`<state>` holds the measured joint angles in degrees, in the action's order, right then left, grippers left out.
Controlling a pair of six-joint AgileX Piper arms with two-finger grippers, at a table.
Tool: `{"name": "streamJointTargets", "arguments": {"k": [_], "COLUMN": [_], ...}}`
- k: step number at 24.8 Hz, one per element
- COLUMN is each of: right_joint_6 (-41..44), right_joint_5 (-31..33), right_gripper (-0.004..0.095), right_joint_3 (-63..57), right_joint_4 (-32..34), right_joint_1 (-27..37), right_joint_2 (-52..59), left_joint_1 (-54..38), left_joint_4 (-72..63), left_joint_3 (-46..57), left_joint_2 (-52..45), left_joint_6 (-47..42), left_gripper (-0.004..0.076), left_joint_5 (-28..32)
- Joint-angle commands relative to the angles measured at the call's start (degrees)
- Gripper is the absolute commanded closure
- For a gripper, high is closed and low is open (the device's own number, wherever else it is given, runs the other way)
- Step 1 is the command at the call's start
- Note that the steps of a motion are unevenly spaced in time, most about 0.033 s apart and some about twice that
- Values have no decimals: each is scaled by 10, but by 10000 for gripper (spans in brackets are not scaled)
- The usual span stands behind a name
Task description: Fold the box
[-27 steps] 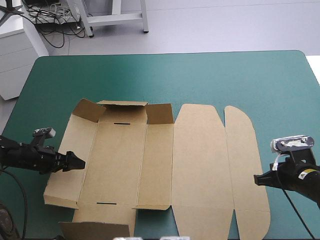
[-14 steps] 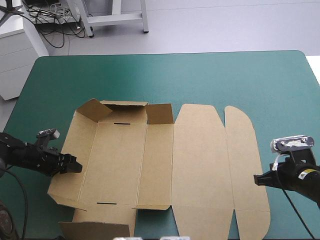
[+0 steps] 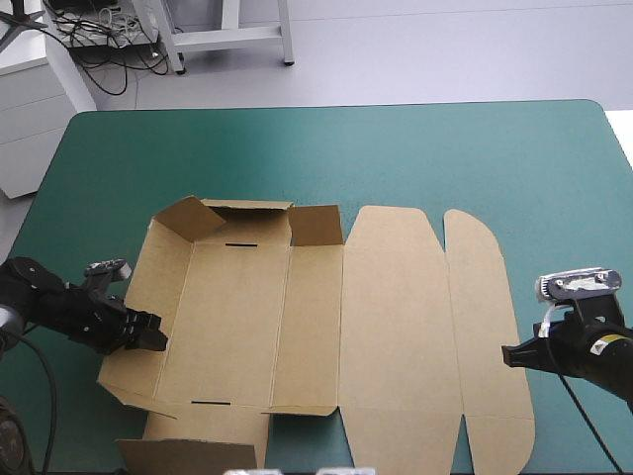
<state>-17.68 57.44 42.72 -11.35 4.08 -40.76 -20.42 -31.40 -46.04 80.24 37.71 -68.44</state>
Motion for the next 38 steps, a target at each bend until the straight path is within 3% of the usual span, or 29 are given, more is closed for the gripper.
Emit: {"name": "streamJointTargets", "arguments": {"k": [1,4,7,16,20,27,38], "right_joint_6": [-1,-1,-1,-1,-1,-1,-1], "right_joint_5": [-28,-28,-28,-27,-28,-28,-20], "right_gripper": [909,909,909,909,909,909,909], "right_joint_3": [13,13,13,13,13,13,13], "right_joint_4": [-7,-7,-7,-7,-7,-7,-7], "right_joint_1": [0,0,0,0,0,0,0], "right_joint_2": [0,0,0,0,0,-1,-1], "left_joint_1": [12,12,12,12,32,224,496], "left_joint_4": [-18,-14,-10,28,47,172,491], "left_joint_3": [-10,-10,-10,-14,-80,-238,-370], "left_joint_2": [-14,-14,-14,-14,-14,-10,57], "left_joint_6": [-4,-4,-13,-43,-40,-54,-109], "left_gripper": [445,547,733,733,734,734,734], "left_joint_5": [-36,-27,-28,30,37,118,222]}}
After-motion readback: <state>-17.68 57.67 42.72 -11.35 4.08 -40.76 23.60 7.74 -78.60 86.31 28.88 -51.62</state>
